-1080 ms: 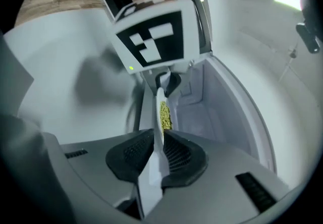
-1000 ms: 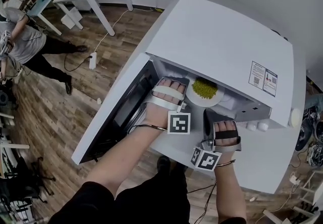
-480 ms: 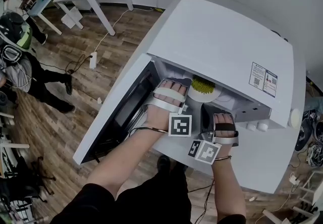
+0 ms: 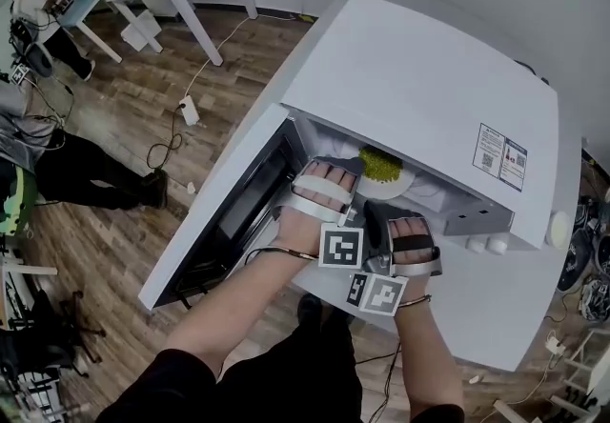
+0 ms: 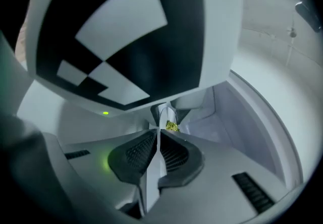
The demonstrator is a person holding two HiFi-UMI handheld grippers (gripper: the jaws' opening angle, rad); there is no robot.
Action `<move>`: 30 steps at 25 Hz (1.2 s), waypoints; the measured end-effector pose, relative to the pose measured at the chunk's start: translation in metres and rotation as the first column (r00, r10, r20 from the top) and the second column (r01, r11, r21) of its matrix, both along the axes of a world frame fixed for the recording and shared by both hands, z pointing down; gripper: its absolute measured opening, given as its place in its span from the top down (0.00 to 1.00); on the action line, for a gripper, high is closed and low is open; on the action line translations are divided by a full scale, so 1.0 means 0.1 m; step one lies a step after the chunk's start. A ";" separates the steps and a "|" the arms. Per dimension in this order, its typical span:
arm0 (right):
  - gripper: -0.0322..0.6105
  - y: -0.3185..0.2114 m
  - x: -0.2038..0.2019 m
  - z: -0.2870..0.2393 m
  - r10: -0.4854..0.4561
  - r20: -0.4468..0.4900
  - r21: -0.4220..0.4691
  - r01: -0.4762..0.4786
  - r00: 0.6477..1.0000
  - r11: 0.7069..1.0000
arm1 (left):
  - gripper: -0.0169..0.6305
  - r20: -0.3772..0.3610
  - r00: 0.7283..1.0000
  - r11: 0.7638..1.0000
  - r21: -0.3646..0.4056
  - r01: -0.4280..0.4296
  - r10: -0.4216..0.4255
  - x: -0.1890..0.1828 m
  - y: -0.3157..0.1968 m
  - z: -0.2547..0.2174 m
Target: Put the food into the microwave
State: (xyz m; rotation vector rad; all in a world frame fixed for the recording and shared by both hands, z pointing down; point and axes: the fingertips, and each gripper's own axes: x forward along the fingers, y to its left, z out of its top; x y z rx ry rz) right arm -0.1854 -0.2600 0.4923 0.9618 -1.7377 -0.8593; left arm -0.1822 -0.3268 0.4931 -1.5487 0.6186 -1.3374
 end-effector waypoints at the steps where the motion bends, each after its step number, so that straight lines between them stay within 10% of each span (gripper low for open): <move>1: 0.90 -0.01 -0.03 0.00 -0.006 0.001 -0.002 0.006 1.000 1.000 | 0.73 0.009 1.000 1.000 0.001 0.000 0.000 0.00 0.00 0.00; 21: 0.90 -0.08 0.18 -0.05 0.078 0.119 -0.060 -0.071 0.990 0.996 | 0.69 0.018 0.999 0.999 -0.035 -0.025 0.026 -0.23 0.41 0.03; 30: 0.90 0.40 0.21 -0.07 0.067 0.189 -0.106 -0.048 0.980 0.993 | 0.93 0.001 0.999 0.999 -0.002 -0.044 0.044 -0.03 0.31 -0.05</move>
